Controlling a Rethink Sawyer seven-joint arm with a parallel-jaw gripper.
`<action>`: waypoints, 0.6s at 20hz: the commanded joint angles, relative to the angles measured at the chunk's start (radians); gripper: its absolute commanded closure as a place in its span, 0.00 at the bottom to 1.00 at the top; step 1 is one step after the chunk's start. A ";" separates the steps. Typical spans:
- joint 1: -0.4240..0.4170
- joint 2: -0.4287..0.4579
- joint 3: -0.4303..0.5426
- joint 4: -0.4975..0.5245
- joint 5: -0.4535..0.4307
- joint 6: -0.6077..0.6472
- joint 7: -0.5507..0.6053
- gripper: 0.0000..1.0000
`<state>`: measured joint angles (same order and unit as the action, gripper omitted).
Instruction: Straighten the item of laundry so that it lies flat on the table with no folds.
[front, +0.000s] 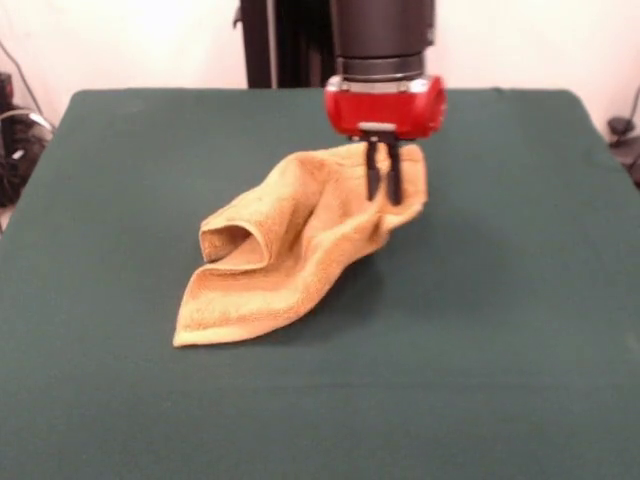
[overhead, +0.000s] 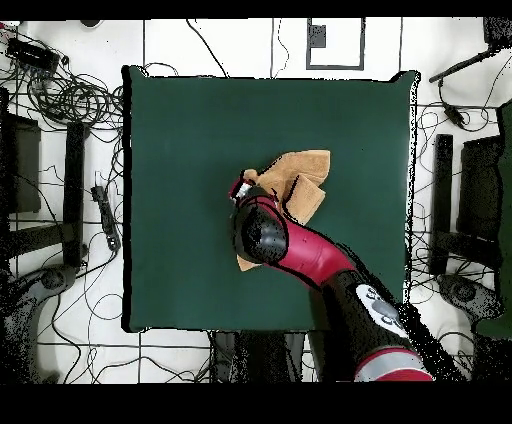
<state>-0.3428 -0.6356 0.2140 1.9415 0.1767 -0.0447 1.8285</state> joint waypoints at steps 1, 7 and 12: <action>0.023 -0.003 0.209 0.033 0.058 -0.025 0.291 1.00; 0.012 0.097 0.281 -0.022 0.041 -0.202 0.354 1.00; 0.018 0.206 0.329 -0.121 0.019 -0.294 0.339 1.00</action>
<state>-0.3480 -0.5668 0.3778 1.9145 0.1773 -0.2321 1.8287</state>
